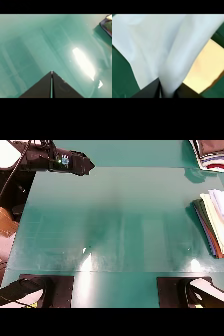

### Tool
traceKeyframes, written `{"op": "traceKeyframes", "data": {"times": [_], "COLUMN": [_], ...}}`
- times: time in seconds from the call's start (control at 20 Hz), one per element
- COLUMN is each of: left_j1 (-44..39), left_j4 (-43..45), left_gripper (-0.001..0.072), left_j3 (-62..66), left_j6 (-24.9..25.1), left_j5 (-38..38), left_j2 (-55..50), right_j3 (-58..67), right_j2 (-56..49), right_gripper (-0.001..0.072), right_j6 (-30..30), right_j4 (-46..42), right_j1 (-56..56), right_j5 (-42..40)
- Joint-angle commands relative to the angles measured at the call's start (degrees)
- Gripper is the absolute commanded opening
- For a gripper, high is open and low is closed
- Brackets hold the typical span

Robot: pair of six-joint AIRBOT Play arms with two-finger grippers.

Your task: Fold the shirts.

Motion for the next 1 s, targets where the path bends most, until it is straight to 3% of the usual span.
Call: {"op": "traceKeyframes", "data": {"times": [0.0, 0.05, 0.3, 0.45, 0.6, 0.75, 0.85, 0.9, 0.95], "left_j1": [0.0, 0.0, 0.0, 0.0, 0.0, 0.0, 0.0, 0.0, 0.0], "left_j4": [0.0, 0.0, 0.0, 0.0, 0.0, -0.1, -0.1, -0.1, -0.1], "left_gripper": [0.0027, 0.0027, 0.0027, 0.0027, 0.0028, 0.0028, 0.0027, 0.0028, 0.0027], "left_j3": [0.0, 0.0, 0.0, 0.0, 0.0, 0.0, 0.0, 0.0, 0.0], "left_j6": [1.4, 1.4, 1.4, 1.4, 1.4, 1.4, 1.4, 1.4, 1.4], "left_j5": [-0.5, -0.5, -0.5, -0.2, 0.0, 0.6, 0.6, 0.6, 0.6], "left_j2": [0.0, 0.0, 0.0, 0.0, 0.0, 0.0, 0.0, 0.0, 0.0], "right_j3": [-6.8, -6.9, -0.6, 4.4, 6.9, 7.0, 7.0, 7.0, 7.0], "right_j2": [1.4, 1.4, 1.4, 1.4, 1.4, 1.4, 1.4, 1.4, 1.4], "right_gripper": [0.0543, 0.0598, 0.0593, 0.0593, 0.0588, 0.0323, 0.0220, 0.0077, 0.0019], "right_j6": [0.0, 0.0, 0.0, 0.0, 0.0, 0.0, 0.0, -0.9, -2.4], "right_j4": [-2.3, -2.2, 14.4, 23.8, 24.0, 23.1, 21.3, 20.1, 18.6], "right_j1": [-4.7, -5.7, -4.3, 6.1, 21.2, 35.9, 43.8, 47.3, 50.1], "right_j5": [0.1, 0.0, -2.2, -3.5, -6.9, -10.6, -13.1, -14.0, -14.4]}}
